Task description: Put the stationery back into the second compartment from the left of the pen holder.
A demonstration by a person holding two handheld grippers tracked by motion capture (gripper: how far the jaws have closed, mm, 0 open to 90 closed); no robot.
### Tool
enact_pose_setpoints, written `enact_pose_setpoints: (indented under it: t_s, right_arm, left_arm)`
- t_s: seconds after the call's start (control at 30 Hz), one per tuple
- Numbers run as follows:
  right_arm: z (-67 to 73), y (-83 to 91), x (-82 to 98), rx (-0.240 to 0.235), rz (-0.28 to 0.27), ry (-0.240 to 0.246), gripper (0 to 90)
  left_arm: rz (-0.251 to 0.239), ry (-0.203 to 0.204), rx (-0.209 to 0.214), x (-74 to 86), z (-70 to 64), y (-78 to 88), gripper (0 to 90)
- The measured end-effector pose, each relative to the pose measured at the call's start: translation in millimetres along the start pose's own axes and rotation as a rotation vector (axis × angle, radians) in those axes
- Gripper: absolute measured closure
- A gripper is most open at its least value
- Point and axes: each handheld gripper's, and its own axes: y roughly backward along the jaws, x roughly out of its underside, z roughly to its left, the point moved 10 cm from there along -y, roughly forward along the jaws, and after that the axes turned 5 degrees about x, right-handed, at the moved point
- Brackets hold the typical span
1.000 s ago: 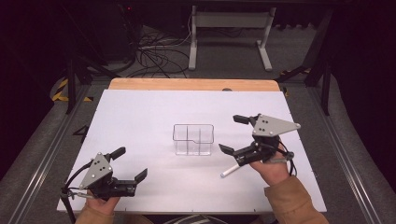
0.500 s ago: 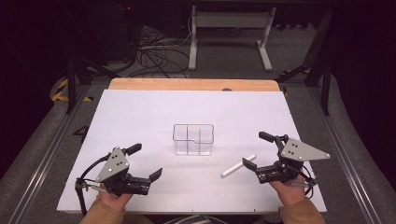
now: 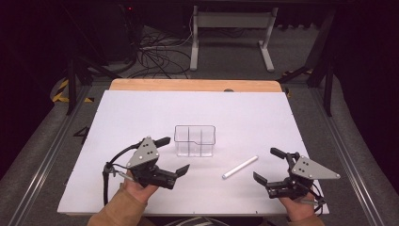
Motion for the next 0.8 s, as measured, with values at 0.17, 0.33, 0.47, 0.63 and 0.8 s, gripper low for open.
enact_pose_setpoints:
  t_s: [0.17, 0.33, 0.47, 0.63, 0.8]
  right_arm:
    - [-3.6, 3.1, 8.5, 0.008, 0.021, -0.013, 3.2]
    - [-3.9, 8.2, 12.3, 0.013, 0.022, 0.0, 4.3]
    - [-7.0, 10.7, 15.3, 0.009, 0.026, -0.012, 5.2]
    - [-10.1, 16.2, 15.3, 0.009, 0.011, -0.027, 5.4]
    - [-12.3, 20.7, 11.5, 0.013, -0.017, -0.02, 5.4]
  left_arm:
    - [0.029, -0.009, 0.031, -7.3, -6.8, -22.7, 1.0]
    - [0.042, 0.006, 0.062, -15.4, -11.5, -40.4, 1.8]
    - [0.065, 0.012, 0.088, -19.8, -13.7, -55.4, 2.2]
    - [0.07, 0.01, 0.124, -23.1, -17.8, -69.5, 2.5]
    - [0.109, -0.019, 0.19, -22.4, -29.7, -78.6, 3.5]
